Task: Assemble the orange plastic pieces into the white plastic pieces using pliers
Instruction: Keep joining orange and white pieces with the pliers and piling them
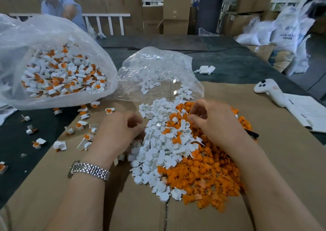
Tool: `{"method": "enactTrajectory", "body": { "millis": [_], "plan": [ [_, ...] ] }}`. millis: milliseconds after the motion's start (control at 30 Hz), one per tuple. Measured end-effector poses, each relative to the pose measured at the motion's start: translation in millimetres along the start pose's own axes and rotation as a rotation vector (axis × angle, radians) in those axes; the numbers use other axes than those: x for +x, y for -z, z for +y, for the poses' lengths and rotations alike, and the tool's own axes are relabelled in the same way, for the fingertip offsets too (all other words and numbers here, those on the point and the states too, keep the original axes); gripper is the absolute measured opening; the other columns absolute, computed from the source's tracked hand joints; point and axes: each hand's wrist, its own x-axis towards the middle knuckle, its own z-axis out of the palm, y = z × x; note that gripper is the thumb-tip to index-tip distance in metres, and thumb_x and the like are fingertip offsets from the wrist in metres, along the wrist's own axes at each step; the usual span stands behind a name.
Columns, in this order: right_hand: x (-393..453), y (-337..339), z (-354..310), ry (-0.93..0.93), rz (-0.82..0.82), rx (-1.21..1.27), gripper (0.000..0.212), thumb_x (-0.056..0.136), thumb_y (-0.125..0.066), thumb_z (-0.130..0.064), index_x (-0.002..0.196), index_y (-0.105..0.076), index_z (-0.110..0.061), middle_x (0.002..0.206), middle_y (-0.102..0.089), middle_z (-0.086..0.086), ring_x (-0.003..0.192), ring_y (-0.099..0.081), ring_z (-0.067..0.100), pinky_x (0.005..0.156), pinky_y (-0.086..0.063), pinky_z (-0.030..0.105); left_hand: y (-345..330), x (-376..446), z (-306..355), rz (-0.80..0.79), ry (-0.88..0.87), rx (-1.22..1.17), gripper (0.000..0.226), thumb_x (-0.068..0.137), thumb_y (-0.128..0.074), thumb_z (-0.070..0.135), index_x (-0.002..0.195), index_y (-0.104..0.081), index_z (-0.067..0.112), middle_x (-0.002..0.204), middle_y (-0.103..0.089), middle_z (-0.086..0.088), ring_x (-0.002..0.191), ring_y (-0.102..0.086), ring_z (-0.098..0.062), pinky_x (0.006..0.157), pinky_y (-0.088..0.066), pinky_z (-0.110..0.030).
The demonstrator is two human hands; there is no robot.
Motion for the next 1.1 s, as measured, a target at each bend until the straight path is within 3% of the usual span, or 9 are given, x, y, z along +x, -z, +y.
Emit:
{"method": "enactTrajectory", "body": {
  "millis": [67, 133, 267, 333, 500, 667, 933, 1033, 1100],
  "plan": [
    [-1, 0, -2, -0.005, 0.015, 0.211, 0.005, 0.093, -0.07, -0.029, 0.097, -0.071, -0.026, 0.079, -0.072, -0.012, 0.071, -0.069, -0.004, 0.068, -0.052, 0.011, -1, -2, 5, 0.015, 0.01, -0.274, 0.004, 0.093, -0.076, 0.031, 0.094, -0.076, 0.035, 0.08, -0.072, 0.013, 0.072, -0.068, -0.003, 0.054, -0.048, -0.014],
    [-4, 1, -6, 0.012, 0.001, 0.454, 0.007, 0.092, -0.072, -0.021, 0.099, -0.074, -0.021, 0.078, -0.075, -0.008, 0.074, -0.071, -0.003, 0.071, -0.052, 0.009, 1, -4, 11, -0.039, 0.073, -0.596, 0.007, 0.092, -0.077, 0.024, 0.096, -0.079, 0.03, 0.081, -0.079, 0.006, 0.074, -0.074, -0.006, 0.058, -0.055, -0.015],
    [-9, 4, -15, 0.057, -0.067, 0.731, 0.015, 0.087, -0.077, -0.013, 0.1, -0.07, -0.011, 0.085, -0.077, 0.0, 0.08, -0.076, 0.01, 0.079, -0.056, 0.015, 4, -6, 24, -0.263, 0.231, -1.206, 0.02, 0.073, -0.081, 0.006, 0.093, -0.08, 0.008, 0.101, -0.077, -0.023, 0.089, -0.078, -0.028, 0.068, -0.061, -0.022],
    [-10, 5, -18, 0.087, -0.067, 0.761, 0.015, 0.084, -0.078, -0.009, 0.096, -0.071, -0.006, 0.084, -0.077, 0.005, 0.078, -0.076, 0.014, 0.076, -0.057, 0.018, 2, -6, 28, -0.321, 0.236, -1.357, 0.018, 0.07, -0.078, -0.005, 0.087, -0.079, 0.001, 0.103, -0.075, -0.029, 0.097, -0.077, -0.037, 0.074, -0.062, -0.026],
    [-10, 7, -17, 0.143, -0.047, 0.716, 0.01, 0.091, -0.072, -0.009, 0.099, -0.077, -0.011, 0.089, -0.077, 0.0, 0.087, -0.074, 0.01, 0.085, -0.058, 0.024, -2, -6, 32, -0.357, 0.192, -1.4, 0.017, 0.07, -0.078, -0.006, 0.086, -0.078, 0.001, 0.103, -0.074, -0.031, 0.1, -0.075, -0.04, 0.076, -0.063, -0.028],
    [-11, 4, -21, 0.212, 0.012, 0.576, 0.01, 0.09, -0.073, -0.014, 0.098, -0.078, -0.016, 0.091, -0.073, -0.009, 0.088, -0.069, 0.006, 0.081, -0.055, 0.019, -2, -9, 37, -0.348, 0.133, -1.322, 0.021, 0.063, -0.084, 0.004, 0.084, -0.08, 0.007, 0.09, -0.077, -0.022, 0.085, -0.078, -0.028, 0.064, -0.06, -0.021],
    [-12, -1, -25, 0.324, 0.075, 0.452, 0.008, 0.091, -0.073, -0.012, 0.097, -0.077, -0.016, 0.093, -0.068, -0.012, 0.089, -0.065, 0.006, 0.079, -0.052, 0.017, -2, -10, 40, -0.353, 0.12, -1.423, 0.014, 0.073, -0.078, 0.001, 0.087, -0.077, -0.001, 0.09, -0.077, -0.022, 0.086, -0.078, -0.033, 0.073, -0.062, -0.025],
    [-12, -3, -25, 0.301, 0.067, 0.454, 0.009, 0.091, -0.073, -0.013, 0.096, -0.075, -0.019, 0.089, -0.069, -0.013, 0.086, -0.066, 0.007, 0.077, -0.053, 0.017, -5, -11, 40, -0.322, 0.064, -1.382, 0.027, 0.072, -0.076, -0.005, 0.098, -0.07, -0.005, 0.097, -0.076, -0.021, 0.091, -0.077, -0.031, 0.078, -0.062, -0.027],
    [-12, -5, -26, 0.264, 0.06, 0.462, 0.009, 0.092, -0.072, -0.015, 0.098, -0.073, -0.021, 0.087, -0.069, -0.011, 0.083, -0.066, 0.008, 0.075, -0.054, 0.021, -6, -13, 42, -0.272, 0.001, -1.302, 0.034, 0.068, -0.082, 0.003, 0.1, -0.072, -0.001, 0.102, -0.076, -0.017, 0.095, -0.077, -0.03, 0.082, -0.061, -0.028]
  ]
}}
